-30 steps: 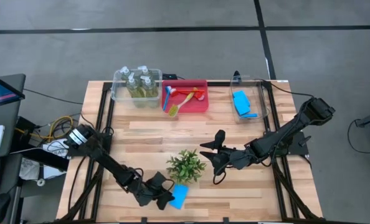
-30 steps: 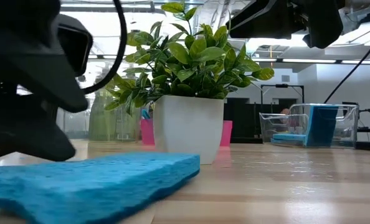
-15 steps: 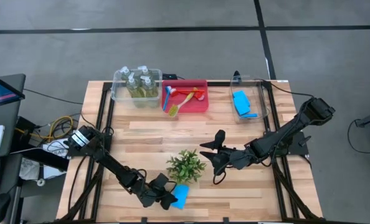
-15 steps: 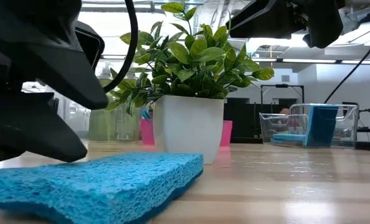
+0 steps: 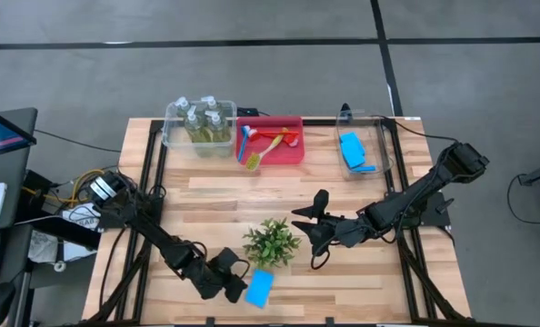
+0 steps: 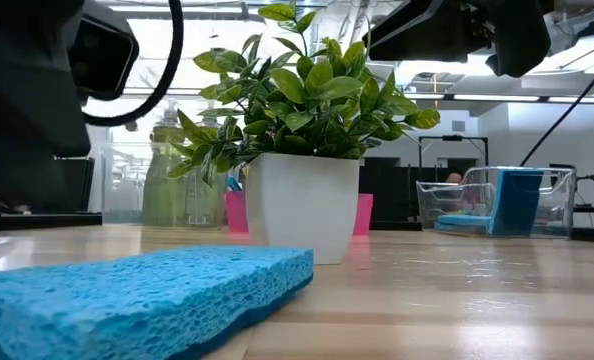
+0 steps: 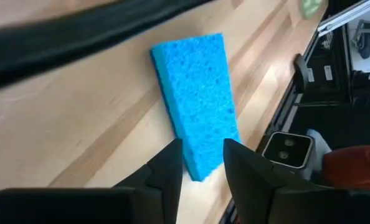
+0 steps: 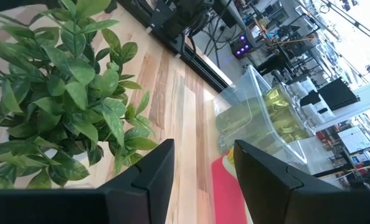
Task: Pick & Place Kitchen Sink Supplies
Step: Put the blue sponge into the transparent bin
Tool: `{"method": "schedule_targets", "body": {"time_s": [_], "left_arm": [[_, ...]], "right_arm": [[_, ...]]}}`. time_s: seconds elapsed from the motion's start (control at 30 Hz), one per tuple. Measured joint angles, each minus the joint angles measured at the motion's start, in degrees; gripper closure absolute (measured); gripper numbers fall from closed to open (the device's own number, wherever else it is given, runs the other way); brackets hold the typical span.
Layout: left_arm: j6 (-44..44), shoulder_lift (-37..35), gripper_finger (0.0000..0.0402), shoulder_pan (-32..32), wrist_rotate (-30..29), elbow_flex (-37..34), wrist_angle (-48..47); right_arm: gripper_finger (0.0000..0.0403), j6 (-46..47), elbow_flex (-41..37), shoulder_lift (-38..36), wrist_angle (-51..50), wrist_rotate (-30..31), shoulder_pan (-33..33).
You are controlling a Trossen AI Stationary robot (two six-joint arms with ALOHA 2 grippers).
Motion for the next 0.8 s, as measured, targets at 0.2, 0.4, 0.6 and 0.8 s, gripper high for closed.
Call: {"method": "schedule_targets", "body": {"time_s": [0.2,0.4,0.6,0.8], "left_arm": [[-0.3,4.7,0.0277,1.0,0.9,0.0,3.9],[1.8,9.4,0.0252,1.0,1.3,0.6,13.2],[1.7,11.8,0.0238,1.3,1.1,1.9,13.1],[1.1,12.6,0.0238,2.5,2.2,2.4,12.1]], "right_arm": [[0.0244,0.0,0.0,0.0,0.0,0.0,0.0],[0.0244,0.0,0.0,0.0,-0.1,0.0,0.0],[0.0244,0.0,0.0,0.0,0.0,0.0,0.0],[0.0244,0.0,0.0,0.0,0.0,0.0,0.0]]}}
